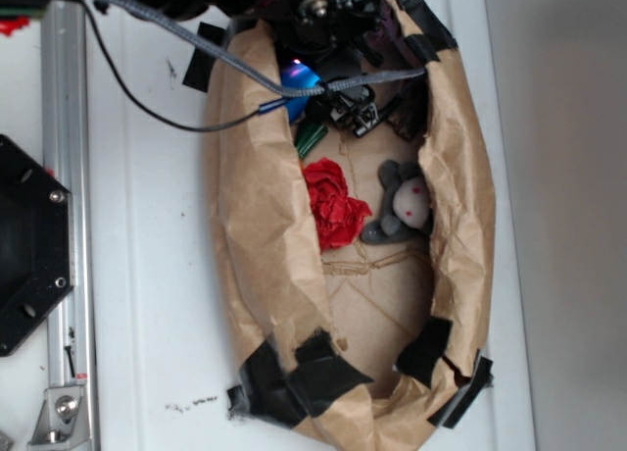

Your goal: Grab the blue bottle.

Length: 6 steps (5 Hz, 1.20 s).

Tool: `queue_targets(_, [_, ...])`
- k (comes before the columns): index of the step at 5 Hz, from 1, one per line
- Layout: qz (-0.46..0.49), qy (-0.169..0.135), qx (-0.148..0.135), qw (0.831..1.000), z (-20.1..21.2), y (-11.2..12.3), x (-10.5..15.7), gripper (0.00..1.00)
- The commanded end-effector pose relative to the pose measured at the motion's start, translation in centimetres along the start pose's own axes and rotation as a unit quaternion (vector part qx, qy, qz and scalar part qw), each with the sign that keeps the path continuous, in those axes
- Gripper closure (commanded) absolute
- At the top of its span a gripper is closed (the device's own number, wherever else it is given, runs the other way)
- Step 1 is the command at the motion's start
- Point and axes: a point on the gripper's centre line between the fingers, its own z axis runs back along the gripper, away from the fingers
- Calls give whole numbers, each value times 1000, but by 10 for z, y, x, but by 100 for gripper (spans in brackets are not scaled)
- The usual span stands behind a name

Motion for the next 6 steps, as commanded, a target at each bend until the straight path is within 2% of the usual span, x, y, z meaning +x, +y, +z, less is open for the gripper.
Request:
queue_targets(1, [21, -11, 5, 1000, 2, 10, 10, 100])
queue_targets(4, [13, -20, -7, 1000, 13, 4, 10, 100])
queue_targets(5, [-55, -33, 18, 998, 65, -14, 7, 100])
queue_targets(6, [-112, -91, 2, 990, 117, -42, 2, 100])
